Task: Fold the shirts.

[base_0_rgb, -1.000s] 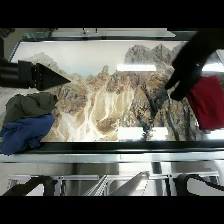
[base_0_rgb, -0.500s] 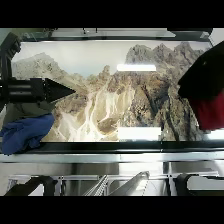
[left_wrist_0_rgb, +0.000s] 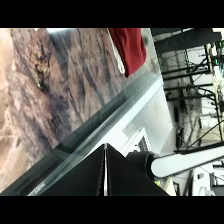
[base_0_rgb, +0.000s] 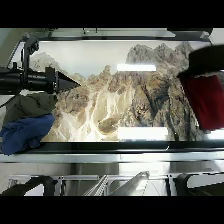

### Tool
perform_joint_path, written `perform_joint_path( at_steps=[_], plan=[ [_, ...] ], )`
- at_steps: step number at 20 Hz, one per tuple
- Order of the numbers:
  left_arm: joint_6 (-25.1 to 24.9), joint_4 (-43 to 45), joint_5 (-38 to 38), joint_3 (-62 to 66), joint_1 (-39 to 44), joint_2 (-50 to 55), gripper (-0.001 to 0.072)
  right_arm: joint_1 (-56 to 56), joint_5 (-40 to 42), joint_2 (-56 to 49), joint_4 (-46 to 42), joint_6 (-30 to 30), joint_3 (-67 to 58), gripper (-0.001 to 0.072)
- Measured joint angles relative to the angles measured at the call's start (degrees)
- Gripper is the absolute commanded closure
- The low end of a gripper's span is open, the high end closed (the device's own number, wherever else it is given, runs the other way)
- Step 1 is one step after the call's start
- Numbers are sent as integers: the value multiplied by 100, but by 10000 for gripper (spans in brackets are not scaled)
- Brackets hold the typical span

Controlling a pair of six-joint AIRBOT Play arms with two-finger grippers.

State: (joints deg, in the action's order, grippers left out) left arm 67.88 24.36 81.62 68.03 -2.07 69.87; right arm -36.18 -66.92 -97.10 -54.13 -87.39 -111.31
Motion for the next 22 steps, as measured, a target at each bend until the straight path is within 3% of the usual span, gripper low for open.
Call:
perform_joint_path(
  at_steps=[8,15,16,17,18,22],
  plan=[
    [-20,0,79,-264,0,-400,694,-214,-142,942,-560,-588,1816,695],
    [-66,4,184,-291,0,-627,695,-236,-636,1620,-2393,-2031,2918,671],
    [-76,4,214,-291,0,-634,694,-238,-658,1650,-2618,-2214,3104,460],
    [-83,4,254,-291,0,-640,695,-238,-695,1668,-2826,-2334,3270,91],
    [-83,4,295,-291,0,-643,694,-243,-719,1663,-3008,-2420,3412,19],
    [-87,4,387,-291,0,-649,694,-240,-748,1565,-3289,-2315,3665,19]
  ],
)
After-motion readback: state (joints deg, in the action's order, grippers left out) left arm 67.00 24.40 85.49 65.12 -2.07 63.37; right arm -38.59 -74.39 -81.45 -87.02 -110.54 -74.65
